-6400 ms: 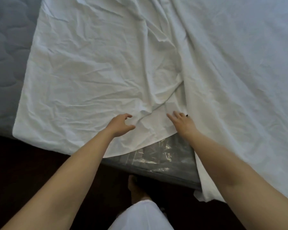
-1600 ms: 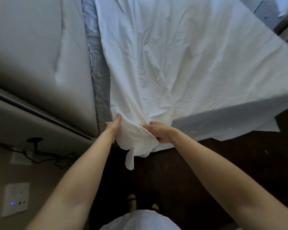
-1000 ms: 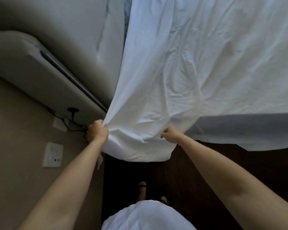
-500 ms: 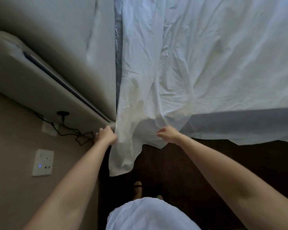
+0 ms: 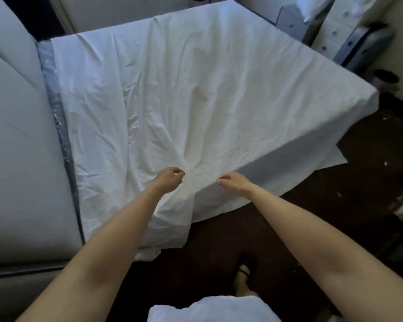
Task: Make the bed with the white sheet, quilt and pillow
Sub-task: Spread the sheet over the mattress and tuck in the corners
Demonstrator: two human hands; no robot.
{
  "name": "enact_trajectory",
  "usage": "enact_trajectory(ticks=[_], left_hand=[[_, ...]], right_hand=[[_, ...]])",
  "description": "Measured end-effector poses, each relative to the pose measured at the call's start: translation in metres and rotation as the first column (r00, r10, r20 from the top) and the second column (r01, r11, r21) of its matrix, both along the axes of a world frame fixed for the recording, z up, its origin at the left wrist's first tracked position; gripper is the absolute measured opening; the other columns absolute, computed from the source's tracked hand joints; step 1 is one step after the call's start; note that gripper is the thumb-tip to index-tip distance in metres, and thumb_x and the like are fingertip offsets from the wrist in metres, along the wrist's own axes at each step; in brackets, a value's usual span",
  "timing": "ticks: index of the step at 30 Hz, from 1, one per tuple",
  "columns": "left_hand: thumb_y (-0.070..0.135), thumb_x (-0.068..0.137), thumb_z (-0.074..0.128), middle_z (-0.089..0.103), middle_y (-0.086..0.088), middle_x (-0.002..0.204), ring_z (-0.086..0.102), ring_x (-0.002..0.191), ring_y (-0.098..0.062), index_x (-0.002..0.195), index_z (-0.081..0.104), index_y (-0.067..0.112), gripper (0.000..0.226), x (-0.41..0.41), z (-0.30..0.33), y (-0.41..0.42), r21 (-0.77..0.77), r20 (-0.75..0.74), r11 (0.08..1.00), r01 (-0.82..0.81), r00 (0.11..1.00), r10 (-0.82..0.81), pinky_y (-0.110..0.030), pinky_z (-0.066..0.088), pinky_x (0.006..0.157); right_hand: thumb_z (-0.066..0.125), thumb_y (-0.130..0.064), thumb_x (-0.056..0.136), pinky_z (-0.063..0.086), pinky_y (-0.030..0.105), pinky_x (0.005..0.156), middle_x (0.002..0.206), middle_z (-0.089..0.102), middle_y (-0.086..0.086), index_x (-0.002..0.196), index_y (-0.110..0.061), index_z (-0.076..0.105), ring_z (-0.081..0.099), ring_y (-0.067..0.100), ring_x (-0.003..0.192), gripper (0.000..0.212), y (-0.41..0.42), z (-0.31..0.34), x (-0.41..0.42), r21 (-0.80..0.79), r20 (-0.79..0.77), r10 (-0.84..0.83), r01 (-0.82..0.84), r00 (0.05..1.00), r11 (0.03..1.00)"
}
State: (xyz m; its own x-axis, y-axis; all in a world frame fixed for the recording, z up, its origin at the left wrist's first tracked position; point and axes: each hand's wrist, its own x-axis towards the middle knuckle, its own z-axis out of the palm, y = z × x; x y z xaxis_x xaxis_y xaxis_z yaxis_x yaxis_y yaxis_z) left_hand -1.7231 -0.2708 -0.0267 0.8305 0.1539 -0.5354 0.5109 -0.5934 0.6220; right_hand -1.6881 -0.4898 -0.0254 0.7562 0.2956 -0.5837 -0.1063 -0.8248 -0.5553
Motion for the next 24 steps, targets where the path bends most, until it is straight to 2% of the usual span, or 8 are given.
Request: enact_trajectory(ticks=[4,7,11,14,16,19,21,24], left_hand=[[0.026,0.098,0.046,0.069,-0.012,0.106,0.063,0.1,-0.027,0.117,0.063,0.012,0.029,0.096,0.013,-0.098,0.006,0.039,0.998,0.065,0.997,-0.065,-0.031,0.047,0.089],[0.027,0.097,0.048,0.07,-0.01,0.104,0.063,0.09,-0.023,0.115,0.064,0.015,0.027,0.151,0.02,-0.172,0.012,0.045,0.992,0.125,0.991,-0.126,-0.03,0.048,0.084],[0.026,0.097,0.047,0.07,-0.009,0.106,0.063,0.104,-0.026,0.116,0.064,0.015,0.028,0.227,0.024,-0.264,-0.002,0.057,0.965,0.263,0.963,-0.263,-0.033,0.047,0.09],[0.026,0.098,0.046,0.07,-0.009,0.106,0.063,0.104,-0.026,0.117,0.063,0.014,0.029,0.276,0.021,-0.303,0.008,0.07,0.953,0.304,0.95,-0.304,-0.033,0.047,0.091],[0.026,0.098,0.045,0.07,-0.009,0.106,0.063,0.104,-0.026,0.118,0.063,0.014,0.029,0.314,0.015,-0.327,0.0,0.07,0.953,0.303,0.951,-0.302,-0.033,0.047,0.091],[0.027,0.098,0.046,0.071,-0.009,0.105,0.062,0.105,-0.027,0.116,0.063,0.014,0.028,0.388,0.0,-0.375,-0.024,0.074,0.954,0.299,0.952,-0.297,-0.034,0.048,0.09],[0.028,0.097,0.047,0.071,-0.01,0.104,0.062,0.106,-0.029,0.116,0.063,0.014,0.028,0.435,-0.007,-0.41,-0.05,0.058,0.954,0.297,0.954,-0.294,-0.035,0.048,0.09],[0.028,0.097,0.049,0.071,-0.01,0.103,0.064,0.096,-0.025,0.115,0.064,0.015,0.027,0.487,-0.008,-0.468,-0.055,0.031,0.934,0.352,0.936,-0.351,-0.029,0.047,0.083]], right_hand=[[0.048,-0.03,0.098,0.04,0.028,0.083,0.126,0.059,0.009,0.126,-0.007,0.058,0.055,0.025,0.114,0.037,-0.105,0.015,0.078,0.095,-0.017,-0.191,0.192,0.981,0.977],[0.048,-0.031,0.098,0.045,0.035,0.093,0.126,0.06,0.01,0.125,-0.006,0.058,0.056,0.026,0.115,0.038,-0.183,0.024,0.124,0.112,-0.021,-0.261,0.262,0.965,0.959],[0.049,-0.024,0.096,0.043,0.047,0.098,0.117,0.06,0.026,0.113,0.009,0.059,0.055,0.039,0.112,0.038,-0.278,0.034,0.189,0.126,0.0,-0.424,0.421,0.906,0.898],[0.049,-0.018,0.095,0.047,0.047,0.085,0.099,0.06,0.031,0.094,0.013,0.059,0.059,0.04,0.097,0.033,-0.321,0.032,0.23,0.124,-0.009,-0.485,0.482,0.875,0.867],[0.049,-0.016,0.094,0.044,0.044,0.077,0.085,0.053,0.016,0.087,0.007,0.059,0.052,0.026,0.084,0.026,-0.346,0.028,0.261,0.123,-0.016,-0.517,0.515,0.856,0.849],[0.049,-0.015,0.095,0.045,0.045,0.094,0.099,0.062,0.021,0.108,0.01,0.062,0.058,0.031,0.097,0.031,-0.392,0.018,0.323,0.121,-0.002,-0.548,0.544,0.836,0.83],[0.049,-0.015,0.096,0.045,0.044,0.096,0.115,0.063,0.022,0.113,0.007,0.062,0.057,0.034,0.109,0.031,-0.422,0.016,0.36,0.107,-0.01,-0.578,0.576,0.816,0.81],[0.049,-0.017,0.096,0.045,0.044,0.097,0.121,0.06,0.023,0.117,0.005,0.061,0.056,0.035,0.112,0.032,-0.471,0.02,0.406,0.069,-0.014,-0.602,0.601,0.799,0.796]])
